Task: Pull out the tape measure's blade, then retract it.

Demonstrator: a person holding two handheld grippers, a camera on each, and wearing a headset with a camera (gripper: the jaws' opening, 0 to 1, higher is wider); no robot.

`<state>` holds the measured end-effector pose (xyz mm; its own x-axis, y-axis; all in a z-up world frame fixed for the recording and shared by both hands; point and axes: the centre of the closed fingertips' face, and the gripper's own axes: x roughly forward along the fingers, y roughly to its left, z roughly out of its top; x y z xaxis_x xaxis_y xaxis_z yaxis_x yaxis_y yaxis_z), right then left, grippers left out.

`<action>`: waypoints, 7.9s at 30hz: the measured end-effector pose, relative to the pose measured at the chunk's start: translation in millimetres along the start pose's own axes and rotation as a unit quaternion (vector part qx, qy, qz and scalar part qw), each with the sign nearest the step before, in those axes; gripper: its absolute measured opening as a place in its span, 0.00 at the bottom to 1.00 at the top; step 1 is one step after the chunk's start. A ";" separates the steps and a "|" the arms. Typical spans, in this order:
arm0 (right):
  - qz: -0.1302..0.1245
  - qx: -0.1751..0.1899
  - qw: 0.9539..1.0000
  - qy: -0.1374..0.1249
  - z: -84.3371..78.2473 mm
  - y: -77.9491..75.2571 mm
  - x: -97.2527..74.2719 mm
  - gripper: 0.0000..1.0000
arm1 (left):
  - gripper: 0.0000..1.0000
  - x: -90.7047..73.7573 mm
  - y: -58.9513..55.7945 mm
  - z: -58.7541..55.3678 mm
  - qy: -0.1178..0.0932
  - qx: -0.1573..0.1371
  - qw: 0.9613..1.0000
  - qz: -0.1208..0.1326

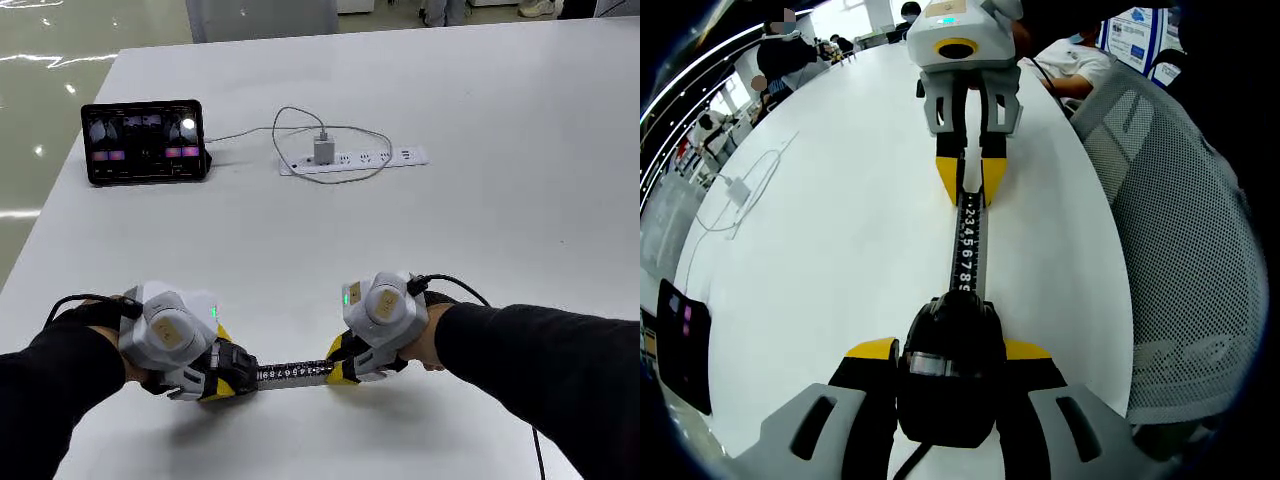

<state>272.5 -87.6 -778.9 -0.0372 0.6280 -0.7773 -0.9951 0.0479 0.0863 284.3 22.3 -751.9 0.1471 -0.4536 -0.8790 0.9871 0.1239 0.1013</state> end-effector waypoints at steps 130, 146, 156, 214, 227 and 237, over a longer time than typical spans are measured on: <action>-0.016 0.025 0.999 0.040 -83.1 -7.0 -68.4 0.09 | 0.33 1.4 0.9 0.9 -0.001 -0.003 1.000 0.007; -0.019 0.031 0.998 0.046 -91.7 -7.9 -74.7 0.09 | 0.33 1.3 0.2 1.1 -0.001 -0.003 1.000 0.006; -0.018 0.032 0.998 0.052 -95.0 -8.6 -77.0 0.09 | 0.33 1.3 0.2 1.5 -0.001 -0.002 1.000 0.006; -0.021 0.032 0.997 0.066 -110.7 -9.5 -90.6 0.09 | 0.33 1.4 0.1 1.6 -0.001 -0.001 1.000 0.008; -0.013 0.010 0.997 0.078 -109.3 -8.4 -89.6 0.11 | 0.34 2.5 2.0 3.9 -0.012 -0.007 1.000 0.012; -0.012 -0.003 0.996 0.088 -110.2 -8.0 -89.1 0.12 | 0.34 2.9 2.3 3.9 -0.007 -0.006 1.000 0.003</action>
<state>273.7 -229.6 -779.0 -0.0281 0.4813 -0.8761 -0.9964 0.0569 0.0632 287.3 17.8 -752.4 0.1538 -0.4648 -0.8720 0.9855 0.1365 0.1011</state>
